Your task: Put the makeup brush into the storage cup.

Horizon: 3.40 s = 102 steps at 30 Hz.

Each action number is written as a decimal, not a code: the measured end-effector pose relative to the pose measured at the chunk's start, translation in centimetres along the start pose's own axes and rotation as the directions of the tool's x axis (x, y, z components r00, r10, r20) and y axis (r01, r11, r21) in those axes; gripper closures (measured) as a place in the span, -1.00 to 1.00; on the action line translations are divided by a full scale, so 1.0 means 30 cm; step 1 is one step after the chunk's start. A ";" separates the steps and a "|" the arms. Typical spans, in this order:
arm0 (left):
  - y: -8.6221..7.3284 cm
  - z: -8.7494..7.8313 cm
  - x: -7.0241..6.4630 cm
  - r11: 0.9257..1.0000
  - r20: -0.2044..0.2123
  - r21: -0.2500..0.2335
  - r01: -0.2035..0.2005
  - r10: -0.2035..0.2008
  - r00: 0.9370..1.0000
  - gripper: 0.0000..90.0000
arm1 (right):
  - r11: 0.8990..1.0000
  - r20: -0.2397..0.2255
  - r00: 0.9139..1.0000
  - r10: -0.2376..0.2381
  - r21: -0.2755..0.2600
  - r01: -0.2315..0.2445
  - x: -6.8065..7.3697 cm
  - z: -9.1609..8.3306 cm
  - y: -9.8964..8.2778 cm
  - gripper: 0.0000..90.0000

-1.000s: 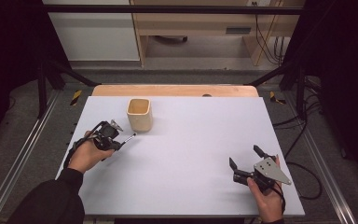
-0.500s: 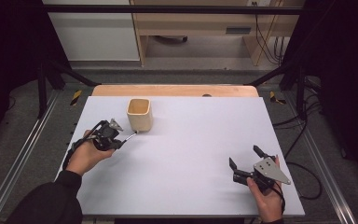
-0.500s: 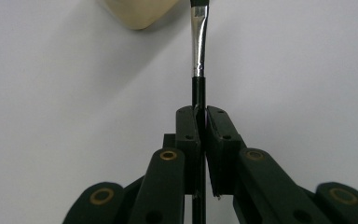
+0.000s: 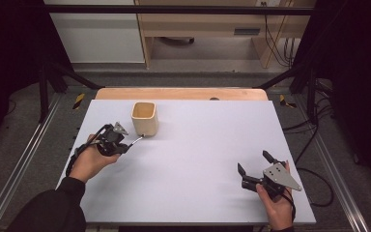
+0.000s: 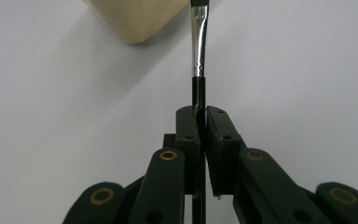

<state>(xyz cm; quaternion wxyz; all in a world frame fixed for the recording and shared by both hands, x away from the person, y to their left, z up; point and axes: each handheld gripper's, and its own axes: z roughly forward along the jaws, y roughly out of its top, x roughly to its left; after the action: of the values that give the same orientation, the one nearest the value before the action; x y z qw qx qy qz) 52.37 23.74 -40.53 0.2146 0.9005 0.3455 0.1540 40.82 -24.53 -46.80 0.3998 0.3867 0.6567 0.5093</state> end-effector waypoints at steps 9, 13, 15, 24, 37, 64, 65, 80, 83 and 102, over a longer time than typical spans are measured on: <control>0.005 -0.011 -0.021 0.999 -0.001 -0.032 -0.014 0.014 1.000 0.87 | 1.000 -0.004 1.000 0.005 0.004 -0.005 0.001 0.000 -0.001 -0.90; 0.010 -0.017 -0.033 0.999 -0.003 -0.045 -0.020 0.020 1.000 0.87 | 1.000 -0.004 1.000 0.005 0.005 -0.005 0.000 0.000 -0.001 -0.90; 0.013 -0.021 -0.038 0.999 0.003 -0.049 -0.024 0.024 1.000 0.87 | 1.000 -0.003 1.000 0.005 0.002 -0.005 0.000 0.000 -0.001 -0.90; 0.035 -0.032 -0.069 0.995 0.015 -0.097 -0.028 0.030 0.999 0.87 | 1.000 0.002 1.000 0.008 0.000 -0.008 -0.005 -0.002 0.000 -0.90; 0.069 -0.047 -0.096 0.990 0.028 -0.134 -0.036 0.040 0.999 0.87 | 1.000 0.004 1.000 0.008 -0.004 -0.008 -0.008 -0.005 0.000 -0.90; 0.118 -0.101 -0.114 0.976 0.011 -0.213 -0.044 0.047 0.999 0.87 | 1.000 0.005 1.000 0.012 -0.007 -0.012 -0.008 -0.006 0.001 -0.90; 0.121 -0.101 -0.116 0.974 0.009 -0.225 -0.043 0.046 0.999 0.87 | 1.000 0.005 1.000 0.012 -0.007 -0.012 -0.008 -0.006 0.001 -0.90; 0.166 -0.125 -0.126 0.963 -0.001 -0.265 -0.039 0.040 0.999 0.87 | 1.000 0.007 1.000 0.018 -0.010 -0.018 -0.015 -0.009 0.002 -0.90; 0.174 -0.124 -0.129 0.963 -0.004 -0.266 -0.041 0.042 0.999 0.87 | 1.000 0.008 1.000 0.021 -0.011 -0.021 -0.017 -0.011 0.002 -0.90; 0.194 -0.133 -0.129 0.947 -0.014 -0.321 -0.016 0.013 1.000 0.87 | 1.000 0.010 1.000 0.020 -0.011 -0.020 -0.018 -0.011 0.002 -0.90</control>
<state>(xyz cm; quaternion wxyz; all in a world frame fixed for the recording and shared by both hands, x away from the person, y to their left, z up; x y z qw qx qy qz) 51.13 18.29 -34.71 0.3552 0.8552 0.3105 0.2148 40.72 -25.14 -46.62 0.3999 0.3937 0.6481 0.5148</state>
